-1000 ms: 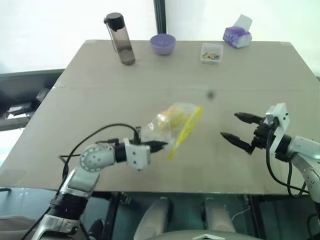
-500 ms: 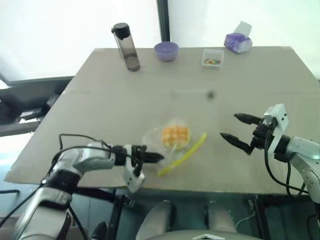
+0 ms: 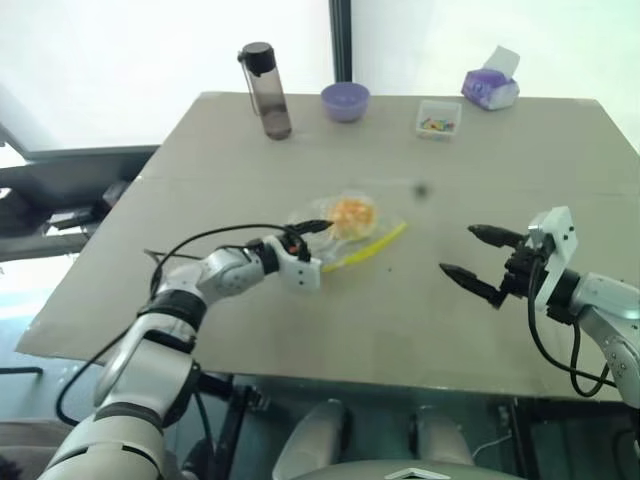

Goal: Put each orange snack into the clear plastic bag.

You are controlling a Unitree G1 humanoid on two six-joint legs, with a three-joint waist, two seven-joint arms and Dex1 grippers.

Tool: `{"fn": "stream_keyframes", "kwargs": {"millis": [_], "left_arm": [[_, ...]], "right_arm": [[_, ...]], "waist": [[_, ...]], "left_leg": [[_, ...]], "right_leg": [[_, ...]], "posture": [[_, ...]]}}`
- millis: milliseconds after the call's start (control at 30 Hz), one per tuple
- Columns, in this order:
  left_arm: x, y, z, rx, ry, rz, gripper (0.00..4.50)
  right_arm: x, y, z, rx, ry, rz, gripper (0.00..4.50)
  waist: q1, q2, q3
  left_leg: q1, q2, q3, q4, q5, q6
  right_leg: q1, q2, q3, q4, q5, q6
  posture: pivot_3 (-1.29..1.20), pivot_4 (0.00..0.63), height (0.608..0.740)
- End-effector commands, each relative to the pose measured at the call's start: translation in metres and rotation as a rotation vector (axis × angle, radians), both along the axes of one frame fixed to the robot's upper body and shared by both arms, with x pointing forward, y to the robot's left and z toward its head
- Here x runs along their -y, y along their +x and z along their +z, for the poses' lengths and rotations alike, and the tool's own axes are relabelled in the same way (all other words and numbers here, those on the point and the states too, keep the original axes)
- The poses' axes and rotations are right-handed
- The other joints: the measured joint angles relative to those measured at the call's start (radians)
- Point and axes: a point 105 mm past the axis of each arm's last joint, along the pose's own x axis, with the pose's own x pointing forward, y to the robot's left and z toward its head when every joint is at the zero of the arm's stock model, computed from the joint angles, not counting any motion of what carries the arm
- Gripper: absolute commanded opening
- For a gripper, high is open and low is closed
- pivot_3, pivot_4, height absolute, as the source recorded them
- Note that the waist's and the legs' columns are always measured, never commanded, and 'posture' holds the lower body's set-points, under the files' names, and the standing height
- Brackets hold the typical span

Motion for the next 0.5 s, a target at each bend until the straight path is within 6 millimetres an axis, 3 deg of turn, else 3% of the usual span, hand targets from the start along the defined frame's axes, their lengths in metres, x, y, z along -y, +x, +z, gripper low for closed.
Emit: {"fn": "stream_keyframes", "kwargs": {"millis": [33,267,500], "left_arm": [[0.0,-0.015,-0.017,-0.226,-0.094,-0.005,4.48],[-0.038,-0.058,-0.025,-0.776,-0.292,0.096,4.48],[-0.065,-0.082,0.005,-1.001,-0.581,0.226,4.48]], "right_arm": [[-0.004,-0.005,0.01,0.049,0.002,0.012,4.5],[-0.003,-0.004,0.006,0.044,0.001,0.004,4.5],[-0.006,-0.002,0.004,0.038,0.001,0.018,4.5]], "waist": [[-0.006,-0.001,0.0],[-0.058,-0.001,0.0],[-0.053,-0.006,0.004]], "left_leg": [[-0.002,0.0,-0.001,0.0,0.0,0.0],[-0.007,0.003,0.001,-0.007,-0.001,0.001],[-0.006,0.004,0.003,-0.008,-0.001,0.001]], "right_leg": [[-0.002,0.0,0.0,0.0,0.001,-0.001],[-0.011,0.001,0.003,-0.002,0.0,-0.003],[-0.012,0.003,0.006,0.0,0.0,-0.003]], "posture": [[0.0,0.15,0.739],[0.0,0.15,0.739],[0.0,0.15,0.739]]}}
